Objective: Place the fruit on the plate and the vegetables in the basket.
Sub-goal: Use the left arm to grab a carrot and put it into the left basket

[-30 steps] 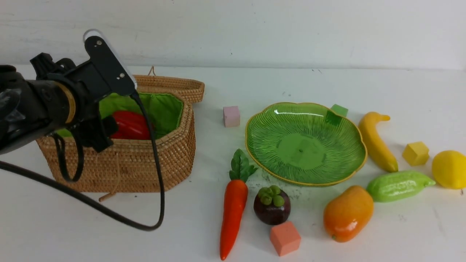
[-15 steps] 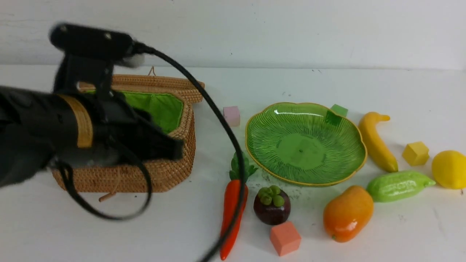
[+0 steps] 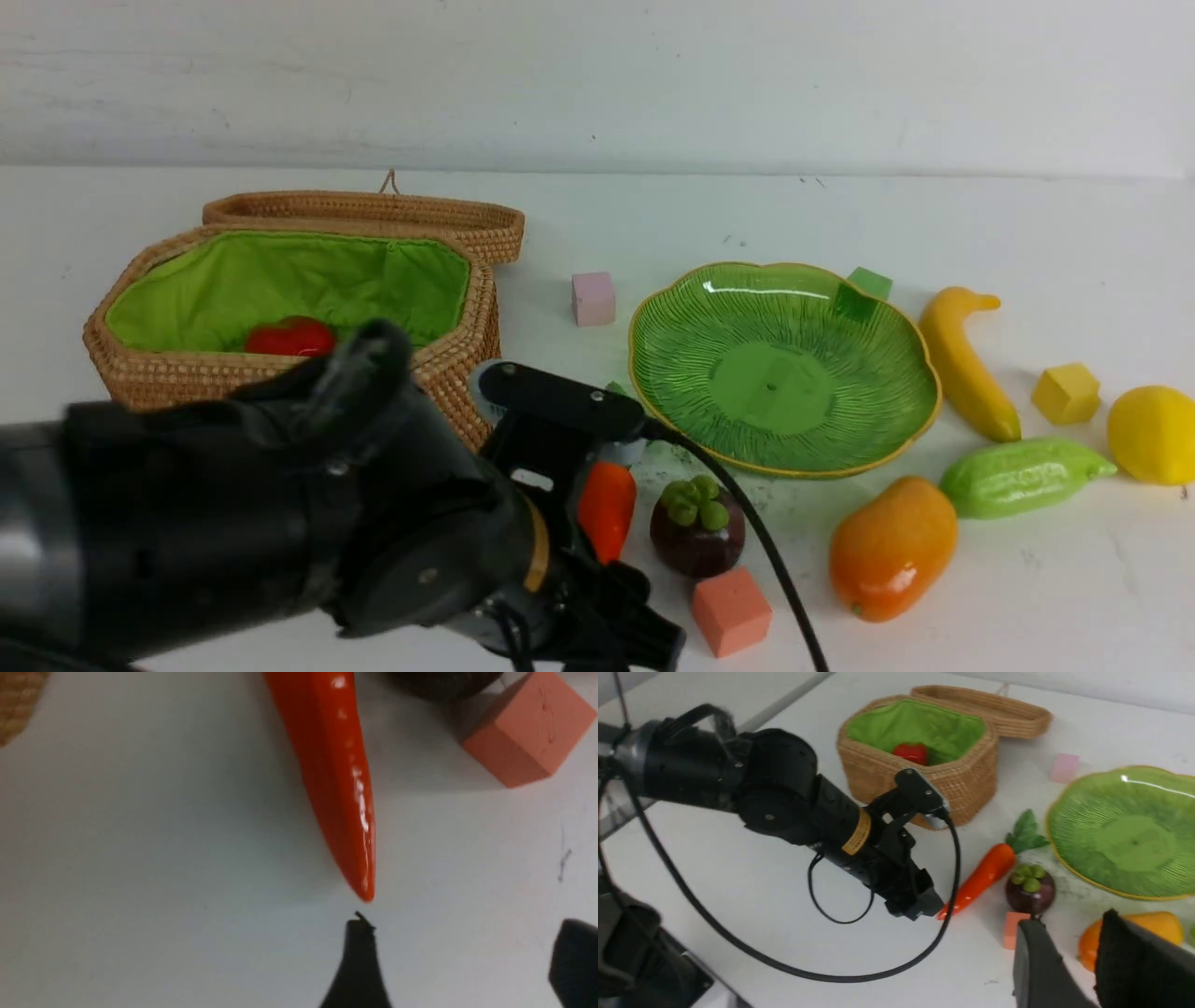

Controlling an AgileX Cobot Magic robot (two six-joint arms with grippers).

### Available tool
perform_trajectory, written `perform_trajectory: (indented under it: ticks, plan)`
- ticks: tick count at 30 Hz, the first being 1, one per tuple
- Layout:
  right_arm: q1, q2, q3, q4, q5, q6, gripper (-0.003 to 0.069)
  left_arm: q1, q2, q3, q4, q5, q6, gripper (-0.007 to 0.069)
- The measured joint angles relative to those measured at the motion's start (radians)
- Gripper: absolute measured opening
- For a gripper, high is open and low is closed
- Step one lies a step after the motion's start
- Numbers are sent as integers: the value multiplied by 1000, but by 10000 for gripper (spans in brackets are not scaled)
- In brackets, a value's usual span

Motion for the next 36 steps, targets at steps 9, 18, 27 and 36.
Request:
perform_trajectory:
  ticks: [9,18,27,36]
  plan:
    - [0,-76,60,-184,0,69,204,66,150,0,135,-169,-92,626]
    - [0,-81,147,-183,0,56,206,86,174,0,192,-273,-97,529]
    - [0,-81,156,-172,0,47,214,86,291,-2,247,-296,-107,509]
    - [0,-81,156,-140,0,44,214,86,309,-13,262,-316,-135,265]
